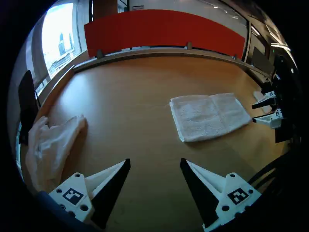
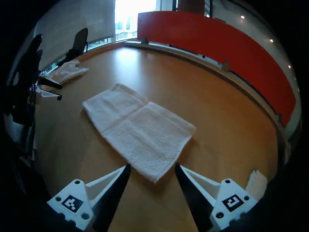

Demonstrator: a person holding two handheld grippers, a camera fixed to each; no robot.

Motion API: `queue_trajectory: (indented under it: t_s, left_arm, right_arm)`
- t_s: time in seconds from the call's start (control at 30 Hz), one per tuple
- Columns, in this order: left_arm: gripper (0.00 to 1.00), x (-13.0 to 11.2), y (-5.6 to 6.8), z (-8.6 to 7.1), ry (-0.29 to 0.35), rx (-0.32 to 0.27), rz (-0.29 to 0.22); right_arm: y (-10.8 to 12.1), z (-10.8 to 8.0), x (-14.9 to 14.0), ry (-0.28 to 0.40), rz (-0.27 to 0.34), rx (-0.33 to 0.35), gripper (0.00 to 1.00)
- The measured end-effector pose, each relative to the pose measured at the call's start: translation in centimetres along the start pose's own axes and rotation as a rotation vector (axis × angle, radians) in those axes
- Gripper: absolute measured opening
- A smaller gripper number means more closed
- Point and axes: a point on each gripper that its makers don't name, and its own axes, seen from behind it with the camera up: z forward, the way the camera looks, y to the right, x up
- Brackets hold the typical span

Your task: Fold towel

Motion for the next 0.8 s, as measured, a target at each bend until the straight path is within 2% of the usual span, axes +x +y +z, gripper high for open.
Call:
queue_trajectory:
  t_s: [0.27, 0.6, 0.8]
  left_arm:
    - [0.96, -1.8, -0.8, -0.6, -0.013, 0.023, -0.024]
    - [0.96, -3.3, -1.3, -1.3, -0.029, 0.035, -0.023]
    - [0.96, -3.4, -1.3, -1.6, -0.027, 0.035, -0.032]
  right_arm:
    - [0.0, 0.7, -1.8, -0.049, -0.012, 0.022, 0.70]
    - [0.4, 1.1, -3.2, -0.091, -0.012, 0.028, 0.37]
    - [0.7, 1.1, -3.5, -0.099, -0.004, 0.028, 0.36]
